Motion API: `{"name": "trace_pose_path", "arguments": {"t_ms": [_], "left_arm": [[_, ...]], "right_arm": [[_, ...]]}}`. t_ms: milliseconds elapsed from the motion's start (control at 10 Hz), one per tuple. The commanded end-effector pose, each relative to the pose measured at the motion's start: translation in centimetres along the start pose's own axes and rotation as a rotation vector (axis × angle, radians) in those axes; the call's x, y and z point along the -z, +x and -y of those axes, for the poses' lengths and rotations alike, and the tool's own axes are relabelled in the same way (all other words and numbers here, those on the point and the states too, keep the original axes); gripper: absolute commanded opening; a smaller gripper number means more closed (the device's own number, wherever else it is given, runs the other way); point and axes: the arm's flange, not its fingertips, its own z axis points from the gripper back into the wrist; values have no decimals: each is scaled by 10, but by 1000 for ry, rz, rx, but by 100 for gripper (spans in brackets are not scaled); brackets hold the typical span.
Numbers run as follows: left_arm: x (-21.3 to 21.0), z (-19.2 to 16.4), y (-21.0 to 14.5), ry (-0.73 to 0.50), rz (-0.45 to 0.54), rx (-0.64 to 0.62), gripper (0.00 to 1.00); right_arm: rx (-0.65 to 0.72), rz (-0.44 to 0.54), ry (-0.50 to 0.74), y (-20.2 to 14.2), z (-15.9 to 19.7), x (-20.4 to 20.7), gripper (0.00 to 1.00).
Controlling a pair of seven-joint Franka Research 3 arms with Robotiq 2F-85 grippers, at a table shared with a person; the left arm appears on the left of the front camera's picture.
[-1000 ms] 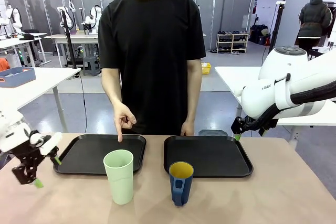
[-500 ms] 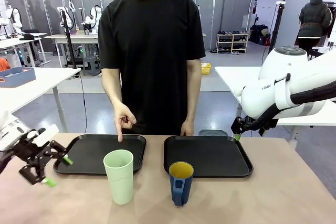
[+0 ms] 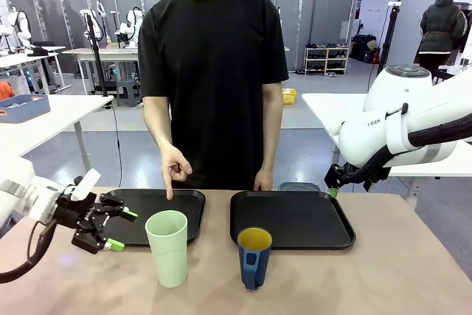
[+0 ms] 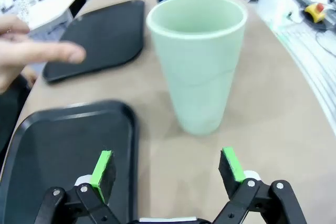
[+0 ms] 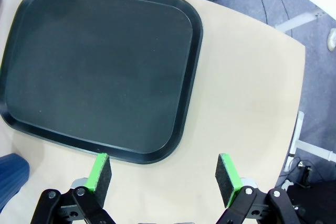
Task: Sort and store the cups by type.
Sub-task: Pick up the Reusable plastic cup.
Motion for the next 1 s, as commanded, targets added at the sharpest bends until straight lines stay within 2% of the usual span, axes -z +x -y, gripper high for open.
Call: {"name": "trace_pose_path", "arguments": {"t_ms": [0, 100, 200, 300, 400, 900], "left_arm": [[8, -11, 0, -47, 113, -10, 100], [19, -13, 3, -124, 183, -37, 100], [29, -15, 3, -140, 158, -43, 100], [34, -17, 1, -142, 175, -58, 100], [28, -2, 7, -110, 140, -15, 100], [29, -7, 5, -119, 156, -24, 100]], "right_arm": [[-4, 5, -3, 0, 0, 1, 100], [-4, 5, -3, 0, 0, 1, 100], [-4, 5, -3, 0, 0, 1, 100], [-4, 5, -3, 0, 0, 1, 100], [-4, 5, -3, 0, 0, 1, 100], [-4, 5, -3, 0, 0, 1, 100]]}}
